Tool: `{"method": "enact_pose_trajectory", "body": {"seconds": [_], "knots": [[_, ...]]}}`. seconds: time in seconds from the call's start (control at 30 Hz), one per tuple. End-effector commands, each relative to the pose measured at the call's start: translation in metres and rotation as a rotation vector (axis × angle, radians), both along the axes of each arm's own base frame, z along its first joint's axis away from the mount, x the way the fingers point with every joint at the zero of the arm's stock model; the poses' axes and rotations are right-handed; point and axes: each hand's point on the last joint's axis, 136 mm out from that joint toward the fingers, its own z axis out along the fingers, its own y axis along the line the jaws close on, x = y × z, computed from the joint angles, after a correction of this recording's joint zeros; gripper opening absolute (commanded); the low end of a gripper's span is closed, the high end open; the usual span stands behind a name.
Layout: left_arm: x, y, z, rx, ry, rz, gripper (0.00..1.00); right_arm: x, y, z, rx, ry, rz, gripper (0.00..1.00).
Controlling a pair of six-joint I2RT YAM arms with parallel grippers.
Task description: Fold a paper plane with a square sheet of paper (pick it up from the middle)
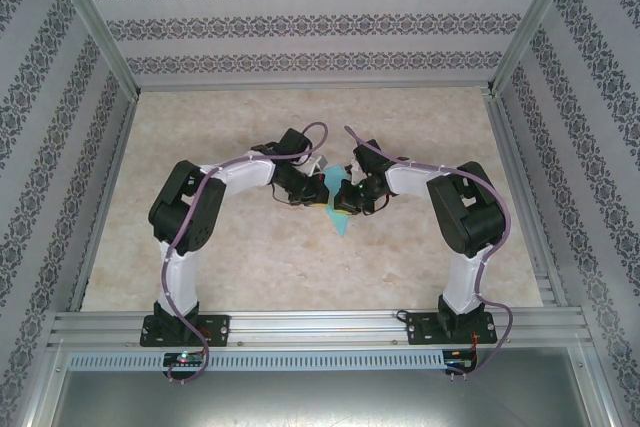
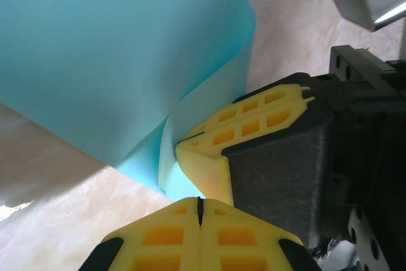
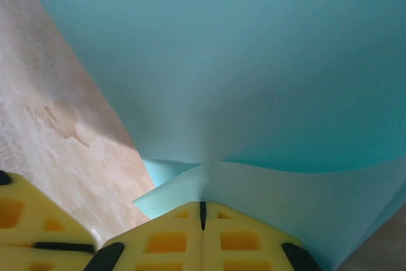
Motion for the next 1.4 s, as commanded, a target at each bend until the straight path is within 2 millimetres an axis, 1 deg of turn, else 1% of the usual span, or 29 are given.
{"method": "enact_pose_trajectory", "body": {"seconds": [0.0,0.13,0.3,0.63,0.83,1.0,1.2,1.37], "knots": [[0.001,-0.014,-0.003,-0.04,0.006,-0.011,0.0,-0.013,-0.013,-0.01,-0.046,0.038,-0.005,0.0],[0.001,-0.019,-0.01,-0.038,0.013,-0.023,0.0,-0.014,-0.013,-0.01,-0.045,0.04,-0.004,0.0],[0.0,-0.017,-0.022,-0.013,0.028,-0.027,0.0,-0.014,-0.013,-0.009,-0.04,0.039,-0.003,0.0],[0.002,-0.006,-0.042,0.081,0.023,-0.039,0.0,-0.012,-0.012,-0.007,-0.03,0.034,-0.004,0.0],[0.003,-0.001,-0.049,0.122,0.019,-0.044,0.0,-0.011,-0.011,-0.005,-0.029,0.028,-0.004,0.0],[0.003,0.005,-0.055,0.163,0.015,-0.054,0.0,-0.007,-0.011,0.003,-0.02,0.003,-0.015,0.0],[-0.003,0.012,-0.067,0.207,0.022,-0.079,0.0,-0.003,-0.019,0.008,-0.028,-0.028,-0.046,0.0],[-0.008,0.017,-0.075,0.236,0.027,-0.109,0.0,-0.003,-0.028,0.001,-0.053,-0.018,-0.062,0.0]]}}
